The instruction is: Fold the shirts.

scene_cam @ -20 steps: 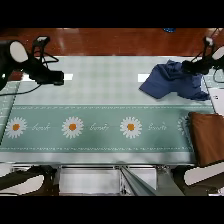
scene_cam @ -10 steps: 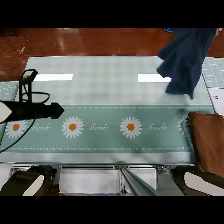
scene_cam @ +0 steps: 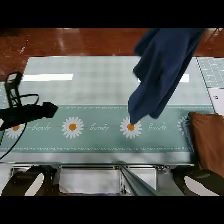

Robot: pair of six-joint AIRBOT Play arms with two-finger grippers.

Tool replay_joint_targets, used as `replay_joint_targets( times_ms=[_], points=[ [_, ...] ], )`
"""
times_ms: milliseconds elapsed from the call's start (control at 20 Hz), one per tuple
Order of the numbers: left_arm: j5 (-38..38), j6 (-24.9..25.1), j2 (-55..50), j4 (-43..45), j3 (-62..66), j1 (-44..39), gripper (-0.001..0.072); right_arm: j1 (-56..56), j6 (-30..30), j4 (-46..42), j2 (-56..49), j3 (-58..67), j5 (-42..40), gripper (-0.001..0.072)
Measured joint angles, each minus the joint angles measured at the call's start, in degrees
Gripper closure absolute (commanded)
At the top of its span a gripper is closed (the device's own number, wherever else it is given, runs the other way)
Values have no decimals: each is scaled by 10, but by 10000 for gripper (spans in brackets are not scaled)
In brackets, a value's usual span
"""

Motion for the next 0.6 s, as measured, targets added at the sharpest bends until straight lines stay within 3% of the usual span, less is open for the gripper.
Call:
replay_joint_targets(
  times_ms=[250, 600],
  points=[
    [0, 2, 1, -34, 0, 126, 201, 127, 22, -14, -35, -111, 15, 681],
    [10, 7, 0, -73, -1, 153, 201, 232, 79, -5, -143, -281, -63, 680]
  ],
)
